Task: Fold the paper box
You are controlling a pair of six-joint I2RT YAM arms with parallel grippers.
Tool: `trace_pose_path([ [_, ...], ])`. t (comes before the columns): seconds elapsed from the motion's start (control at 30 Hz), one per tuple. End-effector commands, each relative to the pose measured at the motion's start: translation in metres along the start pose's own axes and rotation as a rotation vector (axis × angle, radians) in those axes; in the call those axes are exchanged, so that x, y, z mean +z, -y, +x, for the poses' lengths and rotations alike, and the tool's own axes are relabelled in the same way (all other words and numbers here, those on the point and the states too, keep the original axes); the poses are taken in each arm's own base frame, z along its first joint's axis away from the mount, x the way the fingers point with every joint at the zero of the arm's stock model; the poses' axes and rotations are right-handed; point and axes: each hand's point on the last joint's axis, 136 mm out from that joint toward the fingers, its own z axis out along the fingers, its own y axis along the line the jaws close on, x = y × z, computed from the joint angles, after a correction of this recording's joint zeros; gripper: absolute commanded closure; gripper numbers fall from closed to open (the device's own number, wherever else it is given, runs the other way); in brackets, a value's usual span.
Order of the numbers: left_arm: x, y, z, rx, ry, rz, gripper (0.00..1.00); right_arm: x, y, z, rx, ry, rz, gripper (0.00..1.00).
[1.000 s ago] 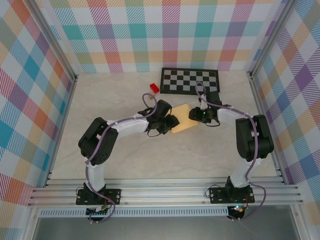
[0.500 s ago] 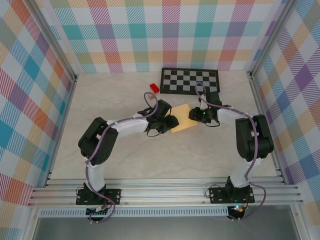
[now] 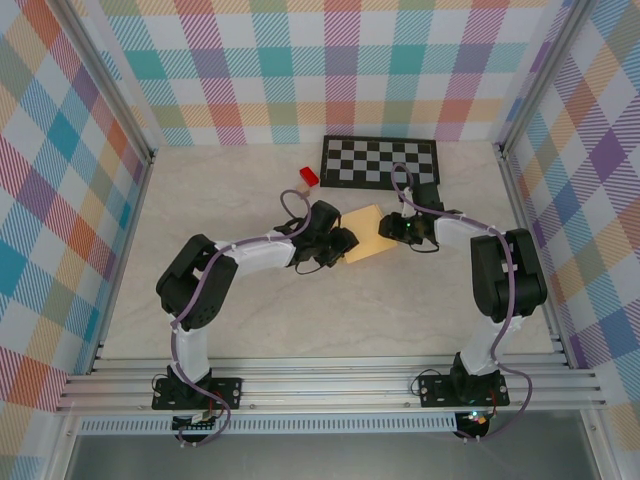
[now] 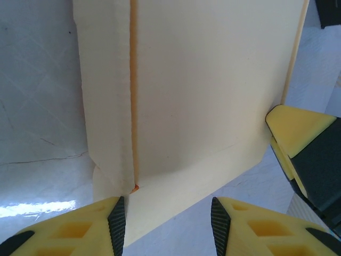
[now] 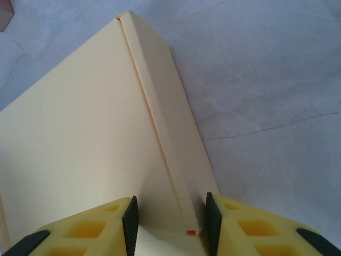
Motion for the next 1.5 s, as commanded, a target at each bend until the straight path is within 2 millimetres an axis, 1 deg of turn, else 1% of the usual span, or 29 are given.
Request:
trace_pose_path([
  [0.0, -0.005, 0.068, -0.001, -0.001, -0.002, 0.279, 0.52, 0.017, -0.020, 0.061, 0.035, -0.217, -0.088, 0.61],
  [0.1, -0.004, 0.067, -0.002, -0.001, 0.001, 0.277, 0.52, 0.017, -0.020, 0.061, 0.035, -0.217, -0.088, 0.61],
  [0.3, -0.006, 0.077, -0.004, -0.005, 0.010, 0.293, 0.52, 0.019, -0.019, 0.062, 0.038, -0.218, -0.087, 0.61],
  [0.37, -0.006, 0.075, -0.004, 0.017, 0.012, 0.267, 0.52, 0.019, -0.019, 0.062, 0.040, -0.219, -0.086, 0.61],
  [0.47, -0.004, 0.060, -0.005, 0.072, 0.024, 0.193, 0.52, 0.018, -0.018, 0.062, 0.033, -0.219, -0.077, 0.61],
  [0.57, -0.003, 0.041, -0.007, 0.158, 0.033, 0.101, 0.52, 0.018, -0.015, 0.062, 0.021, -0.220, -0.064, 0.61],
  [0.7, -0.002, 0.015, -0.015, 0.240, 0.044, -0.001, 0.54, 0.017, -0.013, 0.063, -0.004, -0.227, -0.049, 0.61],
  [0.8, 0.005, 0.002, -0.019, 0.272, 0.024, -0.036, 0.56, 0.017, -0.012, 0.062, -0.012, -0.232, -0.042, 0.62],
  [0.9, 0.009, -0.009, -0.024, 0.304, 0.009, -0.088, 0.56, 0.017, -0.012, 0.060, -0.018, -0.238, -0.031, 0.62],
  [1.03, 0.007, -0.015, -0.029, 0.370, 0.009, -0.147, 0.54, 0.017, -0.008, 0.059, -0.034, -0.263, -0.002, 0.62],
  [1.17, 0.001, -0.009, -0.035, 0.433, 0.029, -0.164, 0.53, 0.017, -0.005, 0.055, -0.054, -0.267, 0.025, 0.62],
  [1.2, -0.001, -0.015, -0.034, 0.439, 0.016, -0.192, 0.53, 0.017, -0.005, 0.055, -0.057, -0.266, 0.028, 0.62],
  [1.23, -0.002, -0.015, -0.035, 0.452, 0.022, -0.194, 0.53, 0.016, -0.005, 0.054, -0.060, -0.265, 0.030, 0.62],
  [1.33, 0.000, -0.018, -0.037, 0.491, 0.020, -0.203, 0.55, 0.016, -0.005, 0.051, -0.063, -0.264, 0.031, 0.63],
  [1.47, 0.003, -0.026, -0.035, 0.540, 0.004, -0.224, 0.61, 0.017, -0.005, 0.050, -0.066, -0.268, 0.037, 0.63],
])
